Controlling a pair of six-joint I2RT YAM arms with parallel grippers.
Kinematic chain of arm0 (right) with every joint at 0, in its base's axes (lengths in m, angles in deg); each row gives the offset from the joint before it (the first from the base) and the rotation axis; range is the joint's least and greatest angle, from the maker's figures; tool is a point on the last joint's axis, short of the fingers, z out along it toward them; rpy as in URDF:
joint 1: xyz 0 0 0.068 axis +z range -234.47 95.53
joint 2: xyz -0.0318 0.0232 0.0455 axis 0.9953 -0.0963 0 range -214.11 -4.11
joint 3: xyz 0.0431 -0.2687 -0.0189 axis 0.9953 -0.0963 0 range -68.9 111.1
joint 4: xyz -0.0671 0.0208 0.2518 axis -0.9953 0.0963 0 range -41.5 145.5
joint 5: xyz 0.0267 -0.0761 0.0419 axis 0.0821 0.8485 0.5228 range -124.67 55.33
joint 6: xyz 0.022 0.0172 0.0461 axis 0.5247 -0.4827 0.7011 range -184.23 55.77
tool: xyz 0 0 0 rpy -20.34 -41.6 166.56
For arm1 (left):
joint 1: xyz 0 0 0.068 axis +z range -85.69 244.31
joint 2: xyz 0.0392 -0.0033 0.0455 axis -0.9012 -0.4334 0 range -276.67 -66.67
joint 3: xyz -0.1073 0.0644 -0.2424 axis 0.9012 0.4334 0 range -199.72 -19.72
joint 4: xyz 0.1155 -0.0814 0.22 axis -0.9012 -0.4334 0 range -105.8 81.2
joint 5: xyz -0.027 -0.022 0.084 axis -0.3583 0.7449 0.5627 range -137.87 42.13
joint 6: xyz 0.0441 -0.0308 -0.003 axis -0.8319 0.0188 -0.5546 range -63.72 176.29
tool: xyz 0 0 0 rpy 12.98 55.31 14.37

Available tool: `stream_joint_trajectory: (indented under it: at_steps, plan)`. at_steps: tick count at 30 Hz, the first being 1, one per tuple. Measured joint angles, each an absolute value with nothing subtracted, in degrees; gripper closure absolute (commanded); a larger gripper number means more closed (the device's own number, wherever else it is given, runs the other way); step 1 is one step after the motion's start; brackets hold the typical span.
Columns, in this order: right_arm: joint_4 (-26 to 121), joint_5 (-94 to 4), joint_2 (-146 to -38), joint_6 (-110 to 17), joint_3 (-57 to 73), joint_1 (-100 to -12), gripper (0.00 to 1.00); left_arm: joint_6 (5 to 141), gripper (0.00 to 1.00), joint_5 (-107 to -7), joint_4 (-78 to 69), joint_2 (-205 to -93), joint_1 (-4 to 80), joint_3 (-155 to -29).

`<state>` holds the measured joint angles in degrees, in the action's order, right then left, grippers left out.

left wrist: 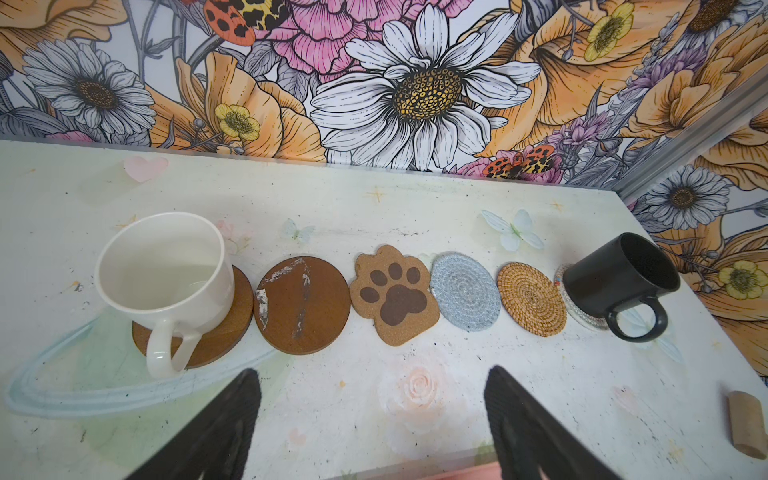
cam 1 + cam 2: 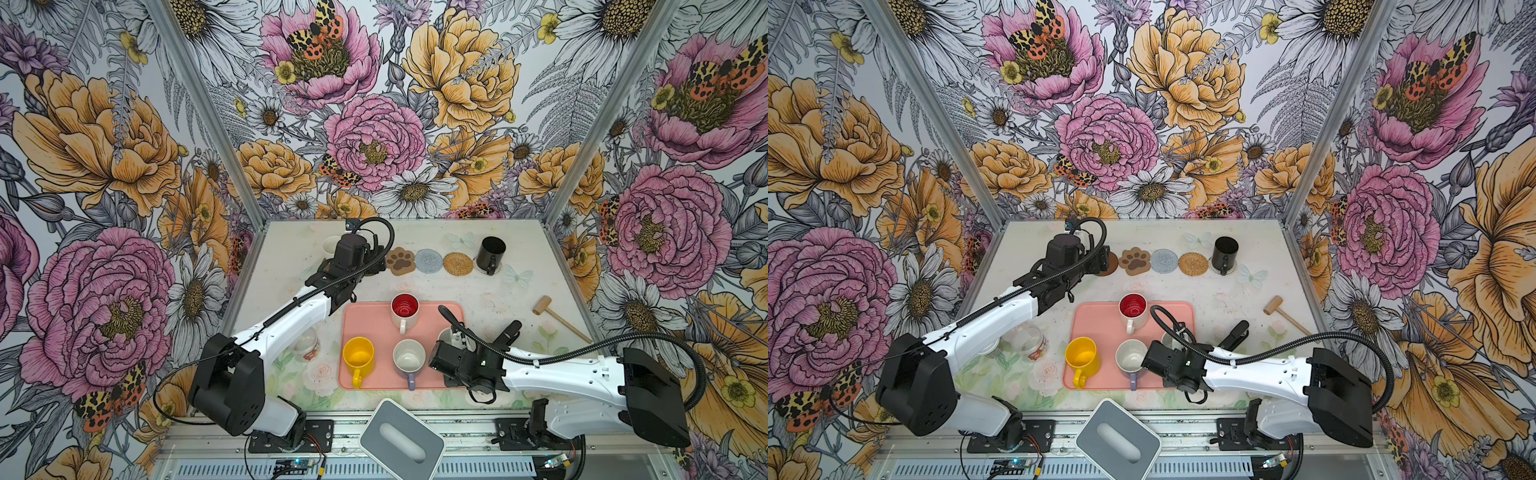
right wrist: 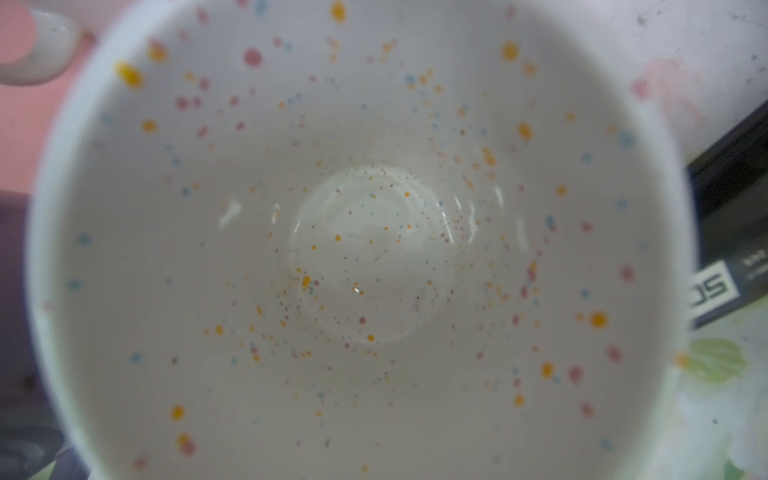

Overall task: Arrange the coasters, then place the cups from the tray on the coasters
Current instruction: 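Lower the right gripper into the speckled mug and close on its rim, then lift the speckled mug with the right gripper toward the rattan coaster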

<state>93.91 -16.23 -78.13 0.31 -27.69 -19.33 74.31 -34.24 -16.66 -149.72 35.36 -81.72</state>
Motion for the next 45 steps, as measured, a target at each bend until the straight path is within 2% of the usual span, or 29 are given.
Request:
stream_joint_trajectory:
  at_steps: [6, 9, 12, 14, 15, 45]
  plan:
    - [92.88, -16.25, -78.11, 0.39, -28.69, -20.07, 0.66, 74.31, 0.14, -34.24, -16.66, -149.72, 35.36, -81.72]
    - [92.62, -16.23, -78.11, 0.44, -29.00, -20.44, 0.74, 74.31, 0.14, -34.24, -16.68, -149.72, 35.36, -81.72]
    - [92.56, -16.12, -78.11, 0.48, -29.20, -20.70, 0.84, 74.31, 0.14, -34.24, -16.68, -149.72, 35.36, -81.72]
    - [92.49, -15.84, -78.07, 0.24, -29.22, -20.81, 0.97, 74.31, 0.14, -34.24, -16.68, -149.72, 35.36, -81.72]
    - [92.49, -15.79, -78.07, 0.02, -29.24, -20.95, 1.00, 74.31, 0.14, -34.24, -16.68, -149.72, 35.36, -81.72]
    - [95.09, -16.40, -78.83, -7.32, -25.04, -21.82, 1.00, 74.31, 0.14, -34.24, -16.66, -149.70, 36.50, -81.08]
